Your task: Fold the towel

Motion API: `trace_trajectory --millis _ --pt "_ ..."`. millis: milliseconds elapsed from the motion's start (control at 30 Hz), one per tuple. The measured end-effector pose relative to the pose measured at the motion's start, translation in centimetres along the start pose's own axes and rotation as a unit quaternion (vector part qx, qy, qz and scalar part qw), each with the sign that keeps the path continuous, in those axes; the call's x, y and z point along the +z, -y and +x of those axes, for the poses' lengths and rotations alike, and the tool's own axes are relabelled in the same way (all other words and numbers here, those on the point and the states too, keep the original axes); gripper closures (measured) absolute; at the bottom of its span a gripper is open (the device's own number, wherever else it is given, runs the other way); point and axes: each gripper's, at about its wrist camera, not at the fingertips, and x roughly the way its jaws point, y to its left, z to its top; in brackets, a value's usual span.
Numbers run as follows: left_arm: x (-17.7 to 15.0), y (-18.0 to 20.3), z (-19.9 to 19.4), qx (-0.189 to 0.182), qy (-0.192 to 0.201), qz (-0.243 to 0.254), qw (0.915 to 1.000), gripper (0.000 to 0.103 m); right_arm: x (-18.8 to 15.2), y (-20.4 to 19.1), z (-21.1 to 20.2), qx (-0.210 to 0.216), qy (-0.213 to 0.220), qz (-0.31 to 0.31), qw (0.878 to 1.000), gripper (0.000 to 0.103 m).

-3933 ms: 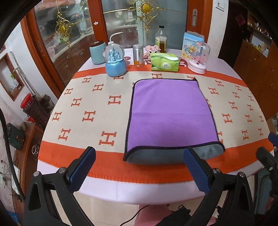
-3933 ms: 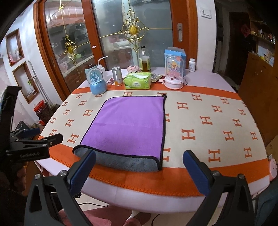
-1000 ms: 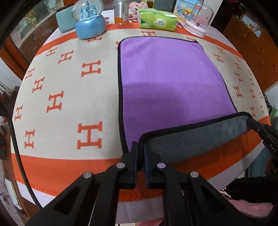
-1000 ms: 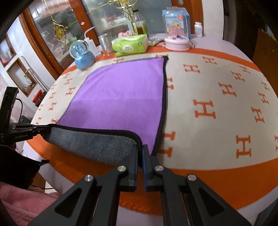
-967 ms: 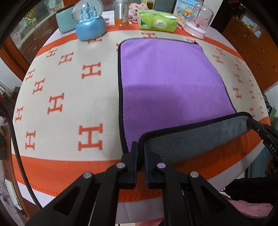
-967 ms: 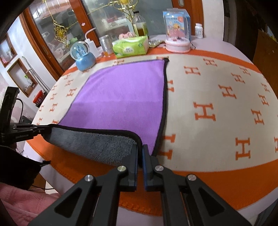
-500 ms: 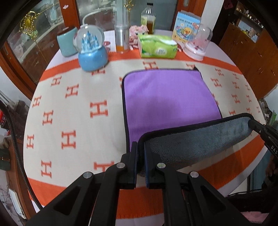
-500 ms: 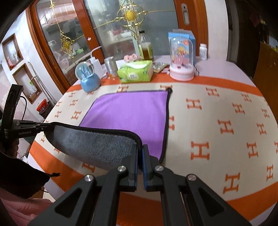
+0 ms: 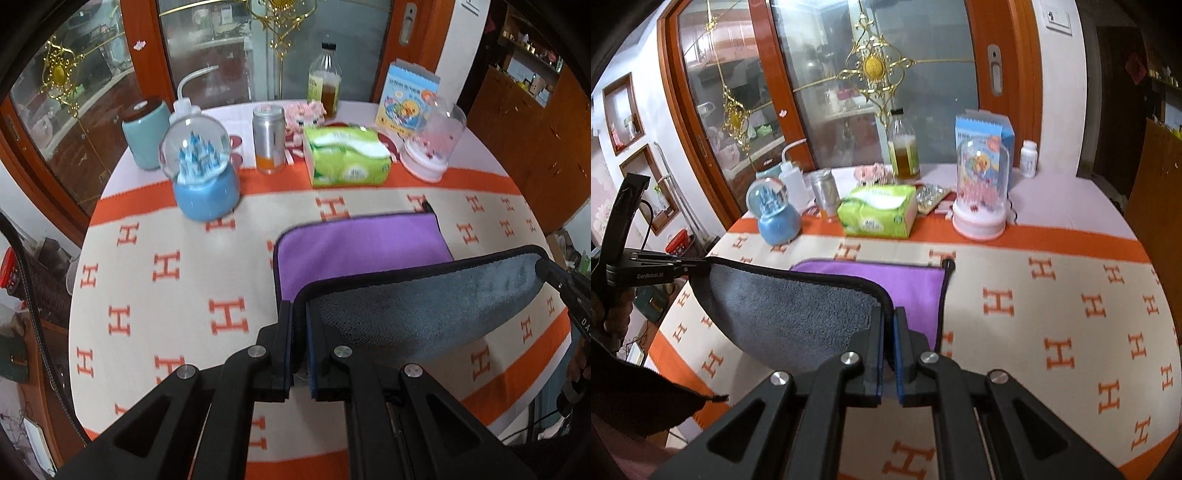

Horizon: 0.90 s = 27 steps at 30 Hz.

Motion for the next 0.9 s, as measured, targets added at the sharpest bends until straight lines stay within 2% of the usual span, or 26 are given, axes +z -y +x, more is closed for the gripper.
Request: trace_trajectory --millis 300,500,900 --pt "4.1 -0.4 1.6 0.0 0.031 0.005 0.9995 0.098 2.9 0.9 2.3 -0.024 0.036 0.001 0.999 0.099" --pt "5.7 -0.4 4.8 0.01 0.037 0.001 0.9993 0.098 4.1 1.3 5.1 -0.055 0.05 -0.003 0.997 0.099" --pt "6.0 -1.4 11.2 0.009 0.008 -0.037 0.9993 0.098 3.9 1.2 11.1 -0.091 0.034 -0.002 0.995 0.098"
